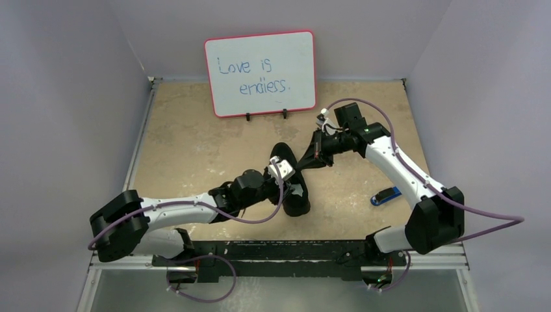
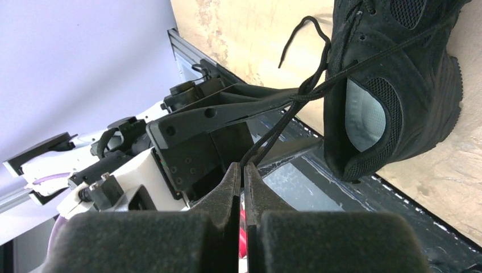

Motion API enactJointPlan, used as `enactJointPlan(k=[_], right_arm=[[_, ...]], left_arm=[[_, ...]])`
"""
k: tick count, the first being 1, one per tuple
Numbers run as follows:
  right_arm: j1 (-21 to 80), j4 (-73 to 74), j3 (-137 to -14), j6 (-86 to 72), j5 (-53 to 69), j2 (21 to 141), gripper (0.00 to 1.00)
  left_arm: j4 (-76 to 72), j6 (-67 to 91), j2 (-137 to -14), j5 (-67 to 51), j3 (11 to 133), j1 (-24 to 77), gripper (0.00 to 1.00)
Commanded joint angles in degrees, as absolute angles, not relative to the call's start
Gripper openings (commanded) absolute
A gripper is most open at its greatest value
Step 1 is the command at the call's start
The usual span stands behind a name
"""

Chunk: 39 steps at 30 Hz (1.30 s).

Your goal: Tie the shoes

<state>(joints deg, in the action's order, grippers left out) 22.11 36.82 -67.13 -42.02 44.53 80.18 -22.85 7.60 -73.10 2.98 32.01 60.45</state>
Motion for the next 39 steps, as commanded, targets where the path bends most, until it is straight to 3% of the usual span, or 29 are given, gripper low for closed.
enactJointPlan(k=[1,12,18,22,27,31,36,39], right_arm=[[22.2,35.8,-68.1,-43.4,46.7,80.4,0.00],[22.2,35.7,-69.0,-43.3,46.4,82.0,0.00],[22.2,35.4,-69.5,-43.0,47.1,82.7,0.00],[22.2,35.4,-69.7,-43.0,47.4,82.9,0.00],[22.2,33.6,-70.8,-41.7,45.2,83.1,0.01],[21.3,32.8,-73.1,-34.3,38.7,84.6,0.37],[15.5,26.3,-69.5,-22.2,33.5,82.0,0.48],[13.0,18.5,-60.5,-16.5,26.0,75.8,0.54]], left_arm=[[-29.3,2.3,-73.9,10.6,36.6,61.5,0.41],[-31.2,4.5,-74.4,8.1,38.9,61.7,0.33],[-31.8,5.2,-76.3,9.2,40.6,61.7,0.20],[-29.9,5.4,-77.0,8.9,42.2,61.7,0.01],[-20.2,8.2,-74.9,6.1,45.2,61.6,0.00],[-10.7,19.5,-74.4,-2.3,50.5,60.0,0.00],[-8.3,39.6,-78.6,-19.0,54.0,51.3,0.00],[-5.0,42.4,-79.5,-20.5,55.9,49.7,0.00]])
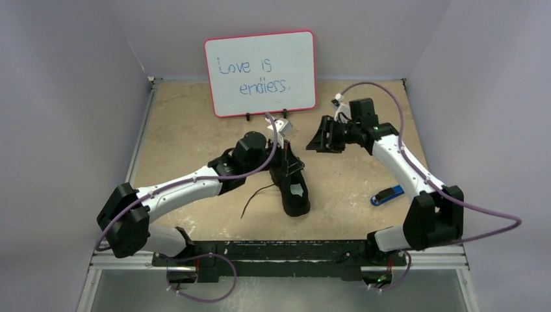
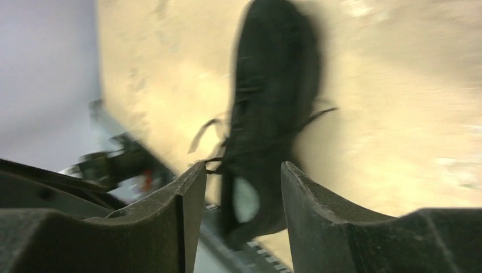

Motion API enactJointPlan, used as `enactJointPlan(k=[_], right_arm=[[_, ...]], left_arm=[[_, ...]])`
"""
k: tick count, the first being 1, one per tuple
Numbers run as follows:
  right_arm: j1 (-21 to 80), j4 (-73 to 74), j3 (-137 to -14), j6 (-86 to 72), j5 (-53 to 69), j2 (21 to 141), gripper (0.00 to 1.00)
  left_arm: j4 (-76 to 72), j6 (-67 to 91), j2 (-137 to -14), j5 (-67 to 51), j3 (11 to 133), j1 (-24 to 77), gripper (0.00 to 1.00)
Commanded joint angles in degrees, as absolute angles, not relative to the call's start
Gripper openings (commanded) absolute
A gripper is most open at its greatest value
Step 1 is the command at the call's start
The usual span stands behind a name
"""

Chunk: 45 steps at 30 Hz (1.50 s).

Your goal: Tie the shoes

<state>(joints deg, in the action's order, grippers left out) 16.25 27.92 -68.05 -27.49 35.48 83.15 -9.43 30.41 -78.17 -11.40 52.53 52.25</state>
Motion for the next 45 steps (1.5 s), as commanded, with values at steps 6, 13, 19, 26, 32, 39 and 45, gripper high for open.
enactJointPlan(k=[6,13,19,26,32,39,45], right_arm=[[12.4,0.9,-41.8,4.6,36.7,59.6,0.54],[15.2,-43.2,-19.4,2.1,55.5,53.8,0.55],[20.0,-52.9,-21.4,3.5,56.3,63.4,0.58],[20.9,-53.0,-25.3,4.8,57.4,66.2,0.57],[21.6,-56.4,-24.7,2.1,62.0,69.2,0.50],[21.9,-57.8,-20.8,-0.8,60.9,66.4,0.50],[22.2,-58.9,-21.4,-1.8,60.8,68.8,0.48]], left_arm=[[-5.4,47.3,-81.3,-24.2,56.2,46.1,0.00],[-11.1,50.5,-81.2,-26.4,54.3,43.9,0.00],[-11.8,50.7,-82.0,-28.4,55.2,43.5,0.00],[-11.9,51.2,-83.1,-29.4,55.7,42.4,0.00],[-13.6,51.9,-83.6,-29.8,55.9,42.0,0.00],[-15.7,53.4,-84.0,-30.3,56.2,41.2,0.00],[-16.6,54.0,-84.4,-30.9,56.2,41.2,0.00]])
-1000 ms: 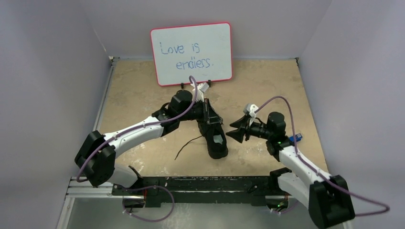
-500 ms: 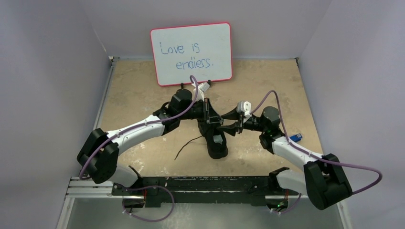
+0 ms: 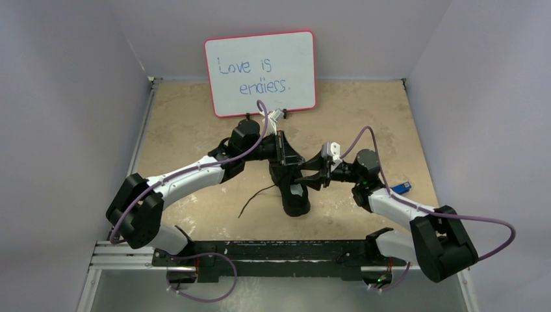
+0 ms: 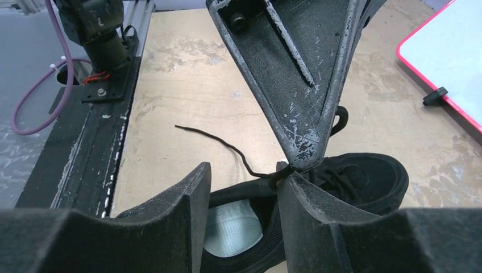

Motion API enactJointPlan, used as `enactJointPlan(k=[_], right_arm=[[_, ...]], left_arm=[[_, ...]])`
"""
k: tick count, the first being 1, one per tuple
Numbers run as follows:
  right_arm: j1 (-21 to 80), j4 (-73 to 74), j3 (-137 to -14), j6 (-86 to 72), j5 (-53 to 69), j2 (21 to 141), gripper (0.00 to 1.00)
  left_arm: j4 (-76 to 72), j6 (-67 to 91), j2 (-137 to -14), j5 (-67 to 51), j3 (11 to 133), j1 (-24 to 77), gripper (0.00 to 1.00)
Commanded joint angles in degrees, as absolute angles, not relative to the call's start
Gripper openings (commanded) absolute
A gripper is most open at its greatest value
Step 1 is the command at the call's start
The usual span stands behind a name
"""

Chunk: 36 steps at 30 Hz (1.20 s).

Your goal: Tie the shoes

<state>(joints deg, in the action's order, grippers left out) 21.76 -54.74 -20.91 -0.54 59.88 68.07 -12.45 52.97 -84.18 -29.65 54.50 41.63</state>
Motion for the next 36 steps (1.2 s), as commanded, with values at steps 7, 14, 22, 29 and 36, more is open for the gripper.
enactJointPlan(k=[7,14,22,29,36], right_arm=[[23.5,-67.8,-21.6,-7.5,58.9,75.4,0.44],[23.9,-45.4,-22.4,-27.9,45.9,61.1,0.00],[25.0,14.8,-38.2,-33.1,20.9,49.6,0.00],[25.1,25.0,-49.2,-27.1,24.8,61.7,0.00],[25.0,25.6,-52.1,-32.6,26.0,61.1,0.00]], left_arm=[[-17.4,54.6,-83.7,-31.3,56.0,41.1,0.00],[-18.2,54.5,-83.4,-30.4,55.3,40.3,0.00],[1.4,42.6,-77.2,-19.1,54.0,39.6,0.55],[24.0,23.9,-75.8,-6.1,50.7,39.6,0.63],[24.1,8.9,-79.9,-6.3,52.5,42.8,0.63]])
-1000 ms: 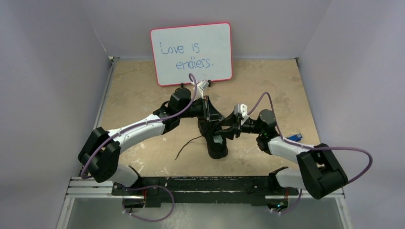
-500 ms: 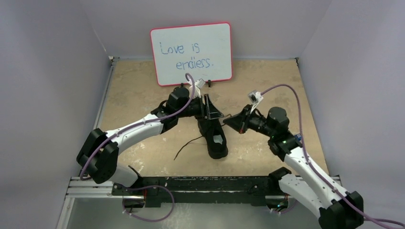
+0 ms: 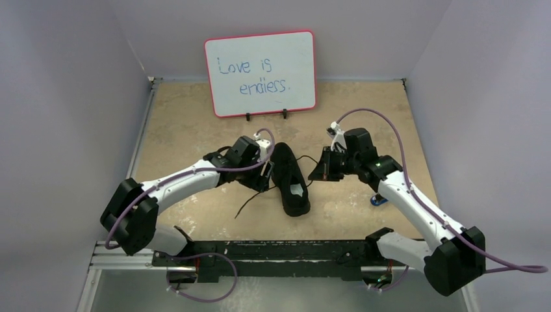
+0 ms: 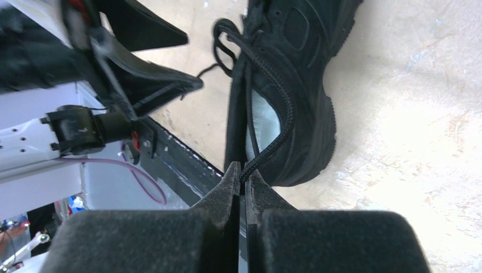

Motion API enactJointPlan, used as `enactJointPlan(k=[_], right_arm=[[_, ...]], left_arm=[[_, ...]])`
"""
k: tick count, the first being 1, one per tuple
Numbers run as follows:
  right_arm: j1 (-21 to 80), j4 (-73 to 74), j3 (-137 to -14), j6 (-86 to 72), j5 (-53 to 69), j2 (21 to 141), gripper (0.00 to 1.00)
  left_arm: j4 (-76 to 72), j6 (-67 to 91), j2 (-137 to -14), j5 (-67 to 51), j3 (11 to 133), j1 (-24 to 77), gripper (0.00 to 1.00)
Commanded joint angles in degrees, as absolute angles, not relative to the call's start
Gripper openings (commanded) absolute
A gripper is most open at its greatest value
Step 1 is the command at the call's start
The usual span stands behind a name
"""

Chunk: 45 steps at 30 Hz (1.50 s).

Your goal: Tie the shoes

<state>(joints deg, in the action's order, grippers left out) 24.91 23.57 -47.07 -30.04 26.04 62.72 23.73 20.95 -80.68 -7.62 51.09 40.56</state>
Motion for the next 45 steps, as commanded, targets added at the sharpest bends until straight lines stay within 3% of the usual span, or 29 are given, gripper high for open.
enactJointPlan(k=[1,4,11,15,19,20,24,26,28,31,36,40,45], right_arm=[[25.0,26.6,-53.1,-32.5,25.8,61.5,0.00],[25.1,28.8,-55.5,-32.0,25.2,62.8,0.00],[25.0,35.5,-61.9,-31.8,21.3,64.1,0.00],[25.0,43.9,-67.3,-33.1,20.5,65.8,0.00],[25.0,60.4,-74.4,-32.0,18.9,70.1,0.00],[25.0,64.2,-76.1,-31.5,17.0,71.4,0.00],[25.0,75.3,-79.7,-30.2,6.5,77.0,0.00],[25.0,74.9,-79.1,-29.9,2.3,79.3,0.00],[24.9,72.7,-77.8,-30.7,-3.0,81.4,0.00],[21.5,67.0,-74.9,-30.8,-7.8,84.1,0.00],[11.5,56.4,-68.6,-25.2,-7.3,84.5,0.00],[7.4,50.8,-64.4,-23.4,-5.9,84.0,0.00],[2.4,40.1,-59.5,-22.5,-5.4,85.7,0.00]], left_arm=[[22.1,7.9,-80.1,-7.1,51.6,42.9,0.64],[19.3,6.1,-83.1,-10.8,51.0,43.2,0.64],[15.8,3.8,-88.9,-12.8,50.4,43.9,0.56],[18.1,4.7,-90.5,-9.8,50.0,43.9,0.36],[16.7,9.1,-87.0,-8.4,48.2,43.8,0.04],[17.1,10.4,-86.2,-7.6,48.0,43.8,0.00],[25.9,17.2,-85.1,-3.6,50.7,43.1,0.00],[31.6,20.9,-84.2,-1.6,51.9,42.9,0.00],[37.0,25.0,-82.5,7.5,55.2,44.8,0.00],[42.7,27.7,-82.8,3.8,59.4,39.6,0.00],[55.5,34.1,-87.4,4.1,60.7,32.9,0.00],[53.0,45.4,-80.4,1.3,54.4,30.6,0.00],[52.3,47.8,-81.1,8.5,51.3,25.2,0.00]])
